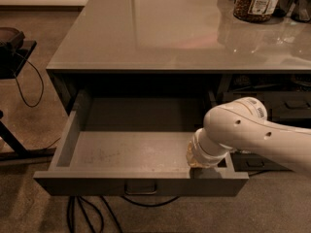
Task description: Open top drawer
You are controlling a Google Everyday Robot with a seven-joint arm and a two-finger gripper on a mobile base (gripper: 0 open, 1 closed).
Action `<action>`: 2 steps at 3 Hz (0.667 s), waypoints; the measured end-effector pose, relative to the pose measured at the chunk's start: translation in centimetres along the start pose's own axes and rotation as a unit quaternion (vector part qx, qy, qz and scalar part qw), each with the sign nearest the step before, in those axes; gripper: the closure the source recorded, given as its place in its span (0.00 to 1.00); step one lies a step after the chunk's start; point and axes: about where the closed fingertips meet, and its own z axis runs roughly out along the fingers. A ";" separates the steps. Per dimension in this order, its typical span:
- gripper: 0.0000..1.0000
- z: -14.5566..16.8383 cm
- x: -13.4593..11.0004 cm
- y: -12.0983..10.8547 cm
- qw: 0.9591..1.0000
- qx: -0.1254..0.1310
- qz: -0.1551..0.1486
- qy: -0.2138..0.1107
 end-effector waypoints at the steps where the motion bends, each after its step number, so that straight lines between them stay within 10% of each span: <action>1: 1.00 -0.8 -0.3 0.9 1.000 -0.015 -0.004 0.012; 2: 1.00 -1.1 1.0 2.7 1.000 -0.019 0.012 -0.002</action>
Offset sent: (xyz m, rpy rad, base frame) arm -0.0271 -0.0144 0.0059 -0.0142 0.0604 -0.0035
